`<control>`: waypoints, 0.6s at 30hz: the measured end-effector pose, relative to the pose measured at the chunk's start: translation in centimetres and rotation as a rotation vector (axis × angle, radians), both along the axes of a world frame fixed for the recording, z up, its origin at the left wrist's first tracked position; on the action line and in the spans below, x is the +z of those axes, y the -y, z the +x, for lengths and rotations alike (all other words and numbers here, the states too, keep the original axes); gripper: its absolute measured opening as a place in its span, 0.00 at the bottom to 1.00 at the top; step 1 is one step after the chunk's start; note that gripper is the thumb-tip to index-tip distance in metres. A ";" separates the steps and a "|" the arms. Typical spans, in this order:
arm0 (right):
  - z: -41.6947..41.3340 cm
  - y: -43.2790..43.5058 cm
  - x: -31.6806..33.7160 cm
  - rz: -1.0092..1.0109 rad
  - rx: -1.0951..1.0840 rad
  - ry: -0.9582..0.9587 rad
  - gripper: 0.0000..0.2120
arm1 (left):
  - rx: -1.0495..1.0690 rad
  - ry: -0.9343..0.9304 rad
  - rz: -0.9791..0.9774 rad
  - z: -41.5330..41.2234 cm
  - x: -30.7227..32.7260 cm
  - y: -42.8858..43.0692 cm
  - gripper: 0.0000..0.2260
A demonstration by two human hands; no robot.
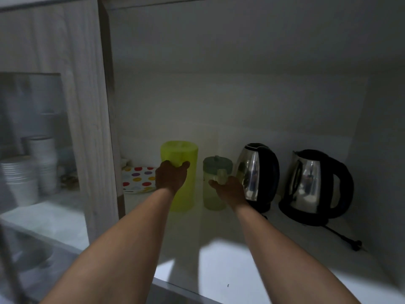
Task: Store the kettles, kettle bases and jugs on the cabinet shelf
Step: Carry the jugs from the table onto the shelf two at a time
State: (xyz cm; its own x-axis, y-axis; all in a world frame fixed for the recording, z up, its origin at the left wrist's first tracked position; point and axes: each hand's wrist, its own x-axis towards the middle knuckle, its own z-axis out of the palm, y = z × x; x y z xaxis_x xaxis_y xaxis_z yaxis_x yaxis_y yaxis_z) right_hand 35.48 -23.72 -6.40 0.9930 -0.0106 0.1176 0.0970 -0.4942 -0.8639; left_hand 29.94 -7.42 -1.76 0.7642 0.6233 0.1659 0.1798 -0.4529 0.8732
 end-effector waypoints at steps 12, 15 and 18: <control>-11.2 0.6 7.1 -0.450 -0.093 0.116 0.27 | 0.008 0.038 0.447 -10.0 4.8 3.2 0.32; -15.3 -0.2 8.3 -0.455 -0.110 0.175 0.20 | -0.040 0.108 0.553 -14.2 5.8 2.7 0.23; -19.3 -1.6 9.1 -0.498 -0.111 0.252 0.22 | -0.087 0.228 0.651 -17.9 5.9 1.2 0.19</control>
